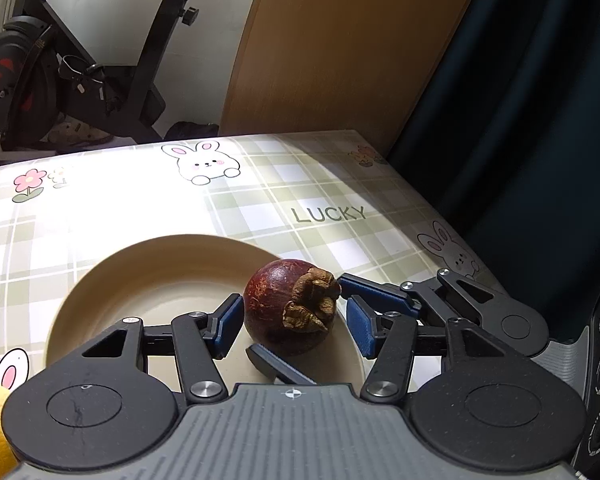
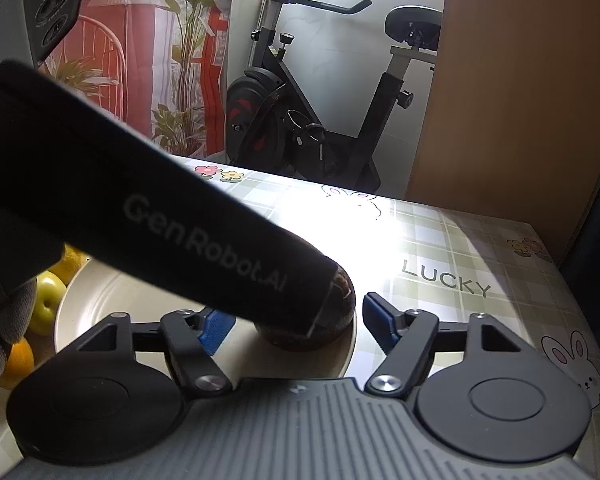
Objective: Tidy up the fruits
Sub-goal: 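Open the right tool to release the mangosteen on the plate, then move the right tool to the green apple and grasp it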
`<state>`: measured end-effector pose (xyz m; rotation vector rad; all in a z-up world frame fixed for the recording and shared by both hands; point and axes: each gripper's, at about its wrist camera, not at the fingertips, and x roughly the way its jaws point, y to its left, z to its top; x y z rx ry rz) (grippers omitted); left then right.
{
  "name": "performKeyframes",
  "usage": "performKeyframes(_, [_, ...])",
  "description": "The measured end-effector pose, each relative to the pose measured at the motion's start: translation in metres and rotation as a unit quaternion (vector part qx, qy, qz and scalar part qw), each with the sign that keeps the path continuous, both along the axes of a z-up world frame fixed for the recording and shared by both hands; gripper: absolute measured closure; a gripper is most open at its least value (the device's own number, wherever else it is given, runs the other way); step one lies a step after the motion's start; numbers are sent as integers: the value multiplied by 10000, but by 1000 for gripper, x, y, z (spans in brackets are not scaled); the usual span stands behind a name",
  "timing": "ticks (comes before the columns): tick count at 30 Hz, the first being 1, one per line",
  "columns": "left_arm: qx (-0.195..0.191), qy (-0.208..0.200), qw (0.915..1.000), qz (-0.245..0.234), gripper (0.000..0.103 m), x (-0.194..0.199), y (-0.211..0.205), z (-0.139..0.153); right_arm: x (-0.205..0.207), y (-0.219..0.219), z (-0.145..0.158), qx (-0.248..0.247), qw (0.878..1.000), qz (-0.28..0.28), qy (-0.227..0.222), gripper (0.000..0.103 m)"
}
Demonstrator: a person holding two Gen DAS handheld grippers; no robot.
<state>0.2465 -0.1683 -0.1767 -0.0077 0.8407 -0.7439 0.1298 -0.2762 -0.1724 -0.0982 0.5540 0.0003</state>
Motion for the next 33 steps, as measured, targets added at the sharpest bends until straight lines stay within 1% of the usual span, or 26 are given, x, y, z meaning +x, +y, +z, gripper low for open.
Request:
performKeyframes(4, [-126, -139, 9998, 83, 44, -12, 17, 14, -15, 8, 8, 49, 10000, -34, -13, 29])
performKeyframes(8, [-178, -375, 9990, 179, 44, -30, 42, 31, -34, 18, 20, 288, 9995, -43, -113, 29])
performKeyframes(11, [-179, -580, 9978, 256, 44, -47, 66, 45, -49, 26, 30, 627, 9978, -60, -217, 29])
performKeyframes(12, [-202, -604, 9975, 299, 44, -52, 75, 49, -52, 27, 34, 792, 9966, -43, -222, 29])
performKeyframes(14, [-263, -613, 9969, 418, 44, -61, 94, 57, -60, 34, 39, 940, 9952, -32, -259, 29])
performKeyframes(16, [-284, -670, 9959, 546, 44, -72, 114, 64, -68, 45, 45, 979, 9947, -3, -321, 29])
performKeyframes(19, [-195, -935, 9926, 754, 44, -90, 142, 73, -78, 64, 48, 985, 9944, 95, -374, 29])
performKeyframes(21, [-180, -1028, 9906, 882, 44, -102, 161, 77, -83, 77, 50, 926, 9948, 198, -379, 29])
performKeyframes(25, [-298, -1038, 9875, 1148, 44, -120, 189, 76, -89, 101, 48, 835, 9950, 413, -365, 29])
performKeyframes(28, [-258, -1013, 9861, 1294, 44, -130, 205, 71, -94, 117, 43, 818, 9945, 570, -320, 30])
performKeyframes(31, [-210, -881, 9850, 1471, 44, -134, 218, 61, -98, 127, 38, 996, 9924, 694, -181, 33])
performKeyframes(33, [-275, -752, 9846, 1553, 44, -139, 229, 56, -99, 131, 33, 1130, 9906, 763, -56, 35])
